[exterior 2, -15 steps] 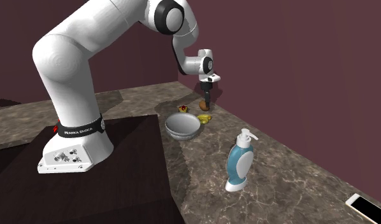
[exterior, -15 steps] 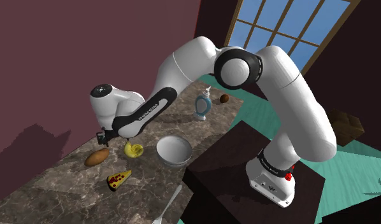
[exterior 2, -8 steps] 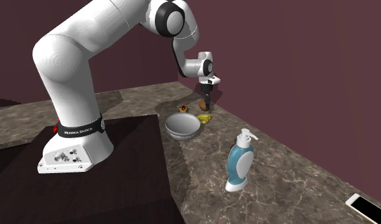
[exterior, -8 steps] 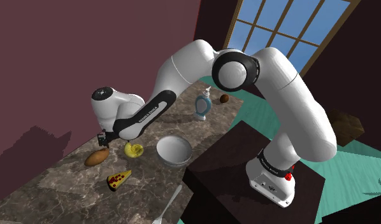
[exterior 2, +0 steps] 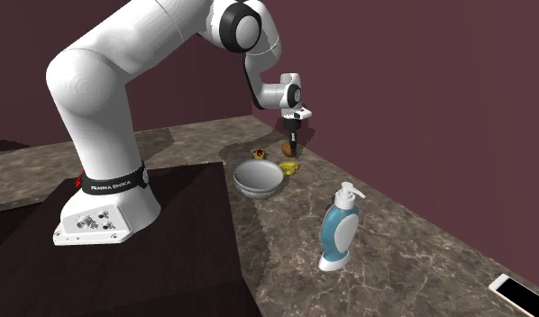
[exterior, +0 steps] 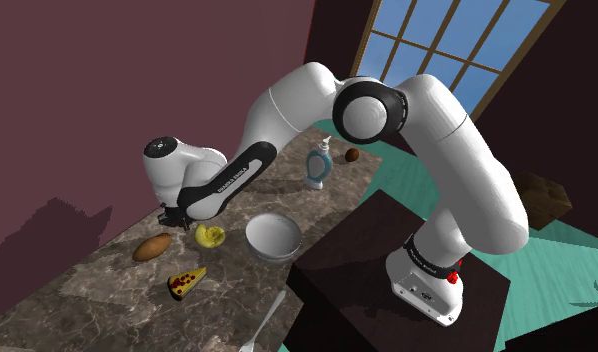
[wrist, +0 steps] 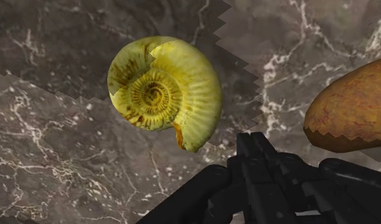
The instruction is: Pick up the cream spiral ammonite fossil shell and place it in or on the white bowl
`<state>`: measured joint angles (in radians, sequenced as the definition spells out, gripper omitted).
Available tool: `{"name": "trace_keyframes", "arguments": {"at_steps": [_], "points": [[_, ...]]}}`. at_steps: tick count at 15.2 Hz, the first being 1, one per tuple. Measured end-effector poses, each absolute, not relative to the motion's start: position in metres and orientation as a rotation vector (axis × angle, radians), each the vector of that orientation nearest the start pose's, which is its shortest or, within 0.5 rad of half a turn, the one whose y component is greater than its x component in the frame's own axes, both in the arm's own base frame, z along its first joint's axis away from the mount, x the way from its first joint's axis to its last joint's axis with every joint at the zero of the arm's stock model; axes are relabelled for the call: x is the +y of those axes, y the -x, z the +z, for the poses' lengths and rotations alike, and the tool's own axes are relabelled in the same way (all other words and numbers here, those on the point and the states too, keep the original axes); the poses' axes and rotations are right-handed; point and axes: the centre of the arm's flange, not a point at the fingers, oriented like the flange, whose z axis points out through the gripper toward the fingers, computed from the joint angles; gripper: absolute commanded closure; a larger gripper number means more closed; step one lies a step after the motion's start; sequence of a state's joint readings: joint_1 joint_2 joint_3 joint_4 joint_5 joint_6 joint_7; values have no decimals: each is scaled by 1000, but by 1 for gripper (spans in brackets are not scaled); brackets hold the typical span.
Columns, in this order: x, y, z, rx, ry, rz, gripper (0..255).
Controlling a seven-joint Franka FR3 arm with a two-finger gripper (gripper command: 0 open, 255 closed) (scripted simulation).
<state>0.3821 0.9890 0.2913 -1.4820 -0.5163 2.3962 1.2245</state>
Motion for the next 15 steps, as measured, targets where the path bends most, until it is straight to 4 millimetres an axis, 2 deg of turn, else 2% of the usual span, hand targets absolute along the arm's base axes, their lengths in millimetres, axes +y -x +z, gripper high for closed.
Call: {"name": "trace_keyframes", "arguments": {"at_steps": [3, 4, 6, 9, 11, 15], "points": [[409, -568, 96, 460, 3174, -118, 255], [409, -568, 96, 460, 3174, -118, 0], [402, -569, 94, 418, 3171, -99, 0], [367, -579, 75, 170, 3154, -10, 0], [359, -581, 67, 102, 3145, 9, 0], [358, -581, 47, 79, 3141, 15, 0]]}}
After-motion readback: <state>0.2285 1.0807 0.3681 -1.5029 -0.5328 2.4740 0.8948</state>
